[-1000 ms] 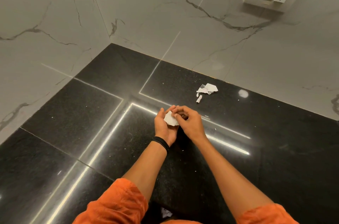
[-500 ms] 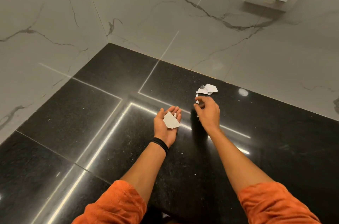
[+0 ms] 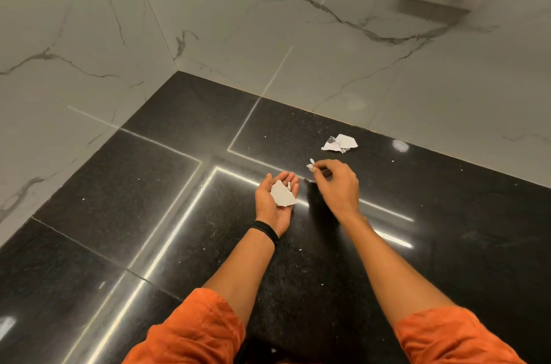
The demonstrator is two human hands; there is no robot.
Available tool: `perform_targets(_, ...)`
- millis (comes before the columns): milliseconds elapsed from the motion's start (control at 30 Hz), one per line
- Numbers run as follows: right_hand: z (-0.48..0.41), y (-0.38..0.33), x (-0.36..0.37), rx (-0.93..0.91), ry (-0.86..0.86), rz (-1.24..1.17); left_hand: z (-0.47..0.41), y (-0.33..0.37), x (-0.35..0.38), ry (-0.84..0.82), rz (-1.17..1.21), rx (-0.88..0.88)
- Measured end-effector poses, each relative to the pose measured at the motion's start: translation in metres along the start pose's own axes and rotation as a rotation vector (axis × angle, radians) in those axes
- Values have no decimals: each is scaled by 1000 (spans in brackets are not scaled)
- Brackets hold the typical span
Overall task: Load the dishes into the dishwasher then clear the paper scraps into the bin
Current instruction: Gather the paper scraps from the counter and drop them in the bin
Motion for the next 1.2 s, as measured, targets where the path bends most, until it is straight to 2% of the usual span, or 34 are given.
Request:
perform_targets(200,40,-35,8,-194,-120,-81,6,-13,11,-73,-38,-37)
perform_targets(267,38,-37,3,-169,-99,-134,7,-14,12,-68,7,-50)
perform_targets(367,14,-18,-8,-22,-8,-231,6,-9,9,-33,107,-38)
perform_targets(433,-6,-4,-7,29,-16,-153,3,-4,4,-6,120,-28)
perform_targets(533,-31,8,3,52,-126,5,-2,0,-1,24,126,-20)
perform_targets(667,-48,11,26,8,-234,155,-8,2,-4,39,118,-24)
perform_targets(833,-47,9,36,-62,-179,237,-12,4,-8,43,84,-23)
perform_targets(933,-41,9,35,-25,-189,165,-12,4,-6,33,54,-29)
perform_targets(1033,-27,-2,34,-1,-189,-51,-13,3,-3,18,34,-21)
perform_targets(1133,-8,-21,35,-64,-215,-221,-11,-1,3,-20,4,-21)
perform_targets(1200,4,-31,35,-143,-236,-222,-5,-4,7,-56,-26,-40)
Point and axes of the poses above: each hand's wrist, its own z-axis away from the middle knuckle, its own x-axis out of the palm, y = z × x, the point moved 6 cm from there along -z, towards the middle knuckle
